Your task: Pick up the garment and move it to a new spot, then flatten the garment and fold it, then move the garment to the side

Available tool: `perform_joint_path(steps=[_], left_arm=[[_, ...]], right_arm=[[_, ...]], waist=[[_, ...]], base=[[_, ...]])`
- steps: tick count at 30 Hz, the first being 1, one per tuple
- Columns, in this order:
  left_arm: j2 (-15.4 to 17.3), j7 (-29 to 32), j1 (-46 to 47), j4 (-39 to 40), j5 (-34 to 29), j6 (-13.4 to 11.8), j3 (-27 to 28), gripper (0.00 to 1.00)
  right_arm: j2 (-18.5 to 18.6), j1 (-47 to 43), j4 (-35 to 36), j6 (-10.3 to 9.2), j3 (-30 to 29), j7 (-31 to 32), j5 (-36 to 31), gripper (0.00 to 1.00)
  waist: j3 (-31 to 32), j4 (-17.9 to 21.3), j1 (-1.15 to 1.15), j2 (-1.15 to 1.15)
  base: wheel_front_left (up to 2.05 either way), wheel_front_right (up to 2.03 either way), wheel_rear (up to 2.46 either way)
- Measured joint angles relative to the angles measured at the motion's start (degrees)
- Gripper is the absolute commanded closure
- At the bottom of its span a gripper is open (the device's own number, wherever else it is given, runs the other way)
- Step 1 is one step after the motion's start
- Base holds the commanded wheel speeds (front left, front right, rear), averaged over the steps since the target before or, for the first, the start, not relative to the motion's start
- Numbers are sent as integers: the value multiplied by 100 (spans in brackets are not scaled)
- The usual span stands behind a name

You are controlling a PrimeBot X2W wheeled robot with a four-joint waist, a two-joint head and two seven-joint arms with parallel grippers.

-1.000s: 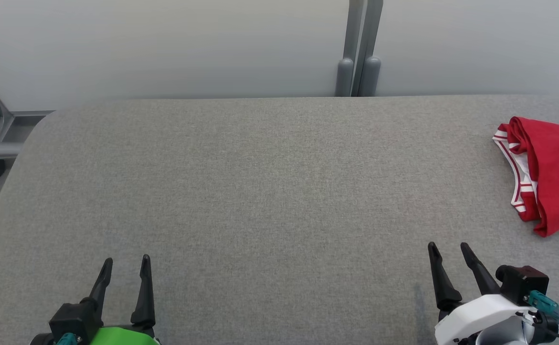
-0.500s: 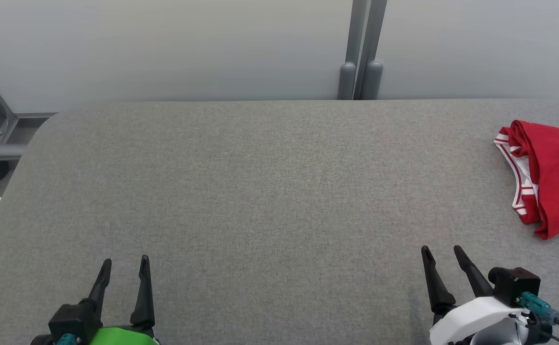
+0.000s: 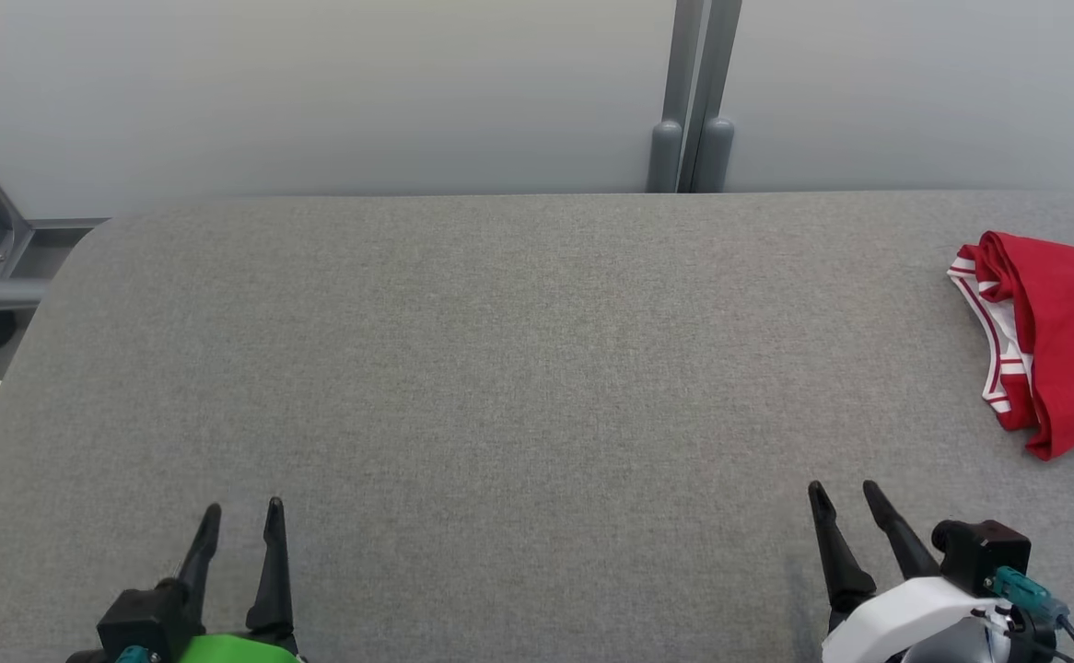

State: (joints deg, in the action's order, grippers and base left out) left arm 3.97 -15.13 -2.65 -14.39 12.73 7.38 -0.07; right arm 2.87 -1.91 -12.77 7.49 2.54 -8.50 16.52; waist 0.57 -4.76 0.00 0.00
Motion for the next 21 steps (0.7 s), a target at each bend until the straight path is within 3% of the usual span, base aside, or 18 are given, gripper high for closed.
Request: perform_joint_path(steps=[1,11,21], left_arm=[[-3,1,-8,-60,7,0,-8,100],[-31,219,-19,-256,668,0,-7,100],[-49,520,207,-333,1757,0,4,100]], right_arm=[[-5,-19,-47,0,3,2,0,100],[-27,-85,-182,0,-94,123,627,100],[-26,-29,-145,0,-289,298,1662,100]], waist=[[0,0,0,0],[-5,27,0,0],[-13,69,0,0]], base=[[0,0,0],[0,0,0],[0,0,0]])
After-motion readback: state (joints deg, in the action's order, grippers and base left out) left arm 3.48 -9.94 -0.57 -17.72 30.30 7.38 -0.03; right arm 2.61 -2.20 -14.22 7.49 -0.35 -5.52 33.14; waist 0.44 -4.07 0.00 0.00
